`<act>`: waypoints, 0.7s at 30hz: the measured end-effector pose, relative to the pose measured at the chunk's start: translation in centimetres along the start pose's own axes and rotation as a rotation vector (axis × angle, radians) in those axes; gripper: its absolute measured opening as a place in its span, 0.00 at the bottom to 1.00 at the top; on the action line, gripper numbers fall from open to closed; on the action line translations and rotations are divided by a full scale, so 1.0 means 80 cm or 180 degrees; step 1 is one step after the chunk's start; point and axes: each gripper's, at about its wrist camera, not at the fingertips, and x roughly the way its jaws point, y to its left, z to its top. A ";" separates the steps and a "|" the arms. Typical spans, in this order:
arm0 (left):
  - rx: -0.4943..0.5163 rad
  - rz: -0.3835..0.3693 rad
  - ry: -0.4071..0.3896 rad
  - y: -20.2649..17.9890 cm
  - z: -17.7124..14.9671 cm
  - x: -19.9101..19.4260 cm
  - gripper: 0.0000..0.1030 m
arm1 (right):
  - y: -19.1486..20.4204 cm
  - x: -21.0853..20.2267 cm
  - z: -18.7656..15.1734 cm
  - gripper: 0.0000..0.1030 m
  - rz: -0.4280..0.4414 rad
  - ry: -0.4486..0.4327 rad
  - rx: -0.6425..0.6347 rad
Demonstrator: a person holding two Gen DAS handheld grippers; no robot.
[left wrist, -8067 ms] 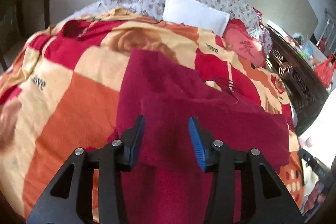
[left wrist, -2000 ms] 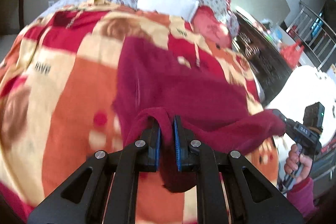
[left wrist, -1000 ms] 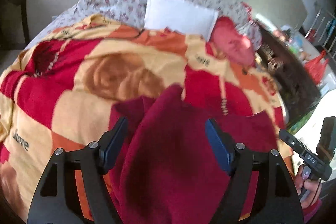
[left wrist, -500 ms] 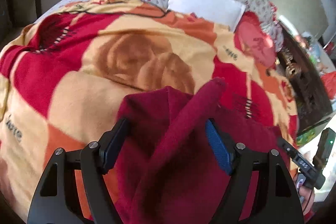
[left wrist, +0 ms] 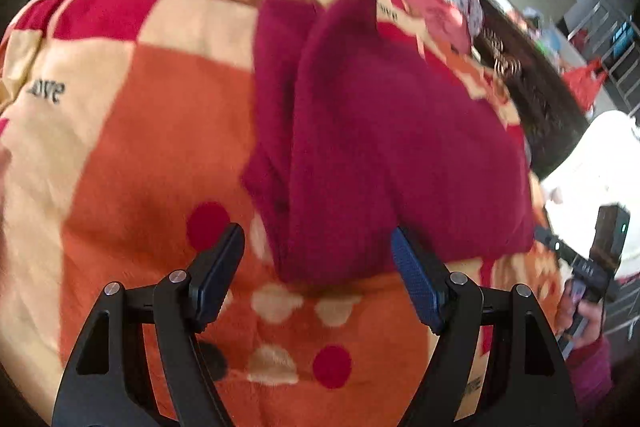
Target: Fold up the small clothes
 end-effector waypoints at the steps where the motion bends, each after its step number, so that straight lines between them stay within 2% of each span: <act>1: 0.0009 -0.0035 -0.0015 -0.002 -0.002 0.003 0.74 | 0.002 0.008 -0.002 0.45 0.0023 0.0020 -0.0026; 2: 0.0006 -0.0075 -0.0029 -0.002 -0.003 0.006 0.74 | 0.001 0.014 -0.002 0.39 0.0051 0.0029 -0.0021; 4: -0.0022 -0.0085 -0.0014 -0.003 -0.002 0.014 0.73 | -0.002 0.024 -0.002 0.19 0.0094 0.0030 0.0074; 5: -0.0025 -0.0072 0.0001 -0.003 -0.001 0.016 0.66 | -0.003 0.025 -0.001 0.15 0.0103 0.0020 0.0110; 6: -0.0007 -0.0069 0.0016 -0.005 0.000 0.017 0.51 | -0.004 0.022 0.000 0.11 0.0113 0.0002 0.0146; 7: 0.0019 -0.0069 0.0030 -0.006 0.002 0.015 0.45 | -0.003 0.014 0.002 0.08 0.0099 -0.0026 0.0129; 10: 0.0180 0.0005 0.0007 -0.012 0.007 0.004 0.39 | 0.006 -0.014 0.006 0.06 -0.0014 -0.0143 -0.0028; 12: 0.0324 0.0162 0.0019 -0.014 0.002 0.003 0.34 | 0.003 -0.019 0.004 0.05 -0.0117 -0.0081 -0.0091; 15: 0.0195 0.0259 0.0124 0.002 -0.005 0.017 0.34 | -0.006 0.007 -0.006 0.05 -0.0331 0.0116 -0.0109; 17: 0.0034 0.0234 0.0141 0.013 -0.007 0.017 0.34 | -0.004 0.011 -0.008 0.05 -0.0394 0.0134 -0.0137; 19: 0.0047 0.0256 0.0079 0.013 -0.007 0.008 0.34 | -0.001 0.001 -0.003 0.05 -0.0409 0.0112 -0.0129; 21: 0.0147 0.0285 0.0033 0.010 -0.006 -0.001 0.26 | 0.001 -0.011 0.001 0.05 -0.0437 0.0103 -0.0143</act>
